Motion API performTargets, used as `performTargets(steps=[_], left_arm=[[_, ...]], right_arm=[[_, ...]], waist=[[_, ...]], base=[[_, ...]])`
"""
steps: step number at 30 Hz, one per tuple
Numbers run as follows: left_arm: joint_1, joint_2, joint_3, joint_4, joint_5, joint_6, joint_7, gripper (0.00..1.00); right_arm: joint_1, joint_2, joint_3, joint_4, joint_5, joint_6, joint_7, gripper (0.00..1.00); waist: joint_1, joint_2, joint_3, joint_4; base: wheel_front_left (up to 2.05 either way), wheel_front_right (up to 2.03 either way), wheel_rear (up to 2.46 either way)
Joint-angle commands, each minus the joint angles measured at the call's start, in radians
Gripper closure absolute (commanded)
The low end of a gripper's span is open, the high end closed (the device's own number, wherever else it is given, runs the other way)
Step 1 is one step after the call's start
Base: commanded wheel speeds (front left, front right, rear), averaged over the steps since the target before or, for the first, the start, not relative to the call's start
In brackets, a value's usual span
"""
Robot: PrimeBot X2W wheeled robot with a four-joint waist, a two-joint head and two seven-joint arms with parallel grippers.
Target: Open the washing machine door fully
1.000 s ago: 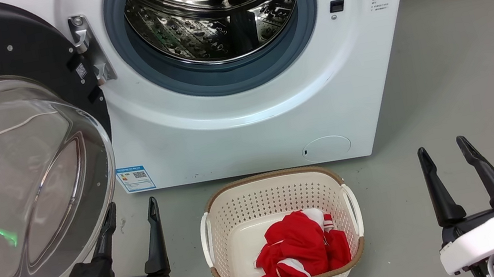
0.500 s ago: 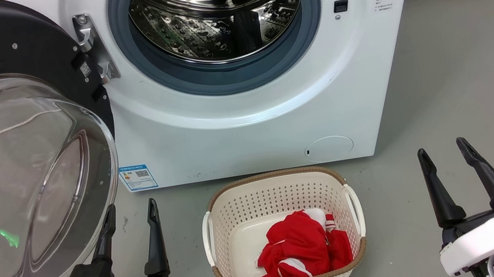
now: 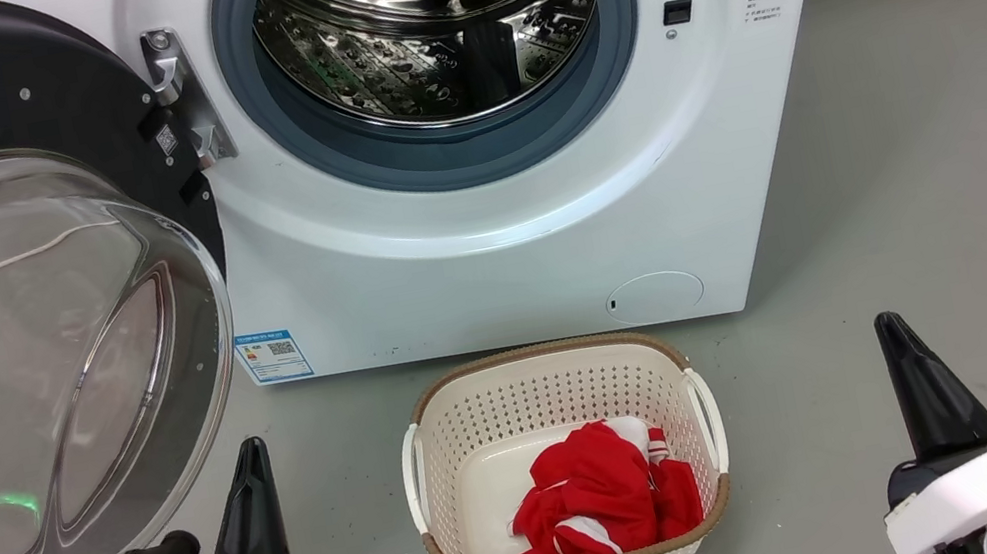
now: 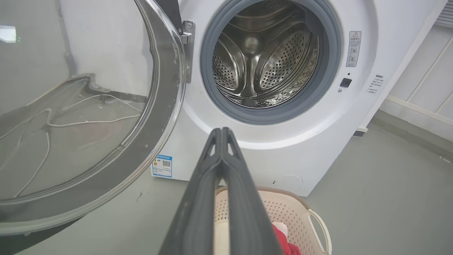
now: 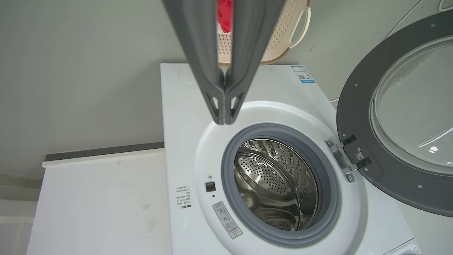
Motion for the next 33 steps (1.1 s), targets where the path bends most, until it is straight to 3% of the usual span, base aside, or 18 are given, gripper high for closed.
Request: performTargets(steps=[1,33], left_arm=[[-0.028,0.002,0.004,-0.013,-0.049,-0.003,0.009,1.00],[-0.039,0.001,0.029,0.006,-0.563,-0.012,0.126,1.00]], right_arm=[[-0.025,-0.008,-0.002,-0.008,0.052,0.000,0.006,1.00],[-0.065,-0.027,-0.022,0.058,0.577,0.000,0.087,1.00]], waist=[[0.0000,-0.0001,0.000,0.000],[0.0000,-0.0001,-0.006,-0.005]], base=[[0.00,0.00,0.00],[0.00,0.00,0.00]])
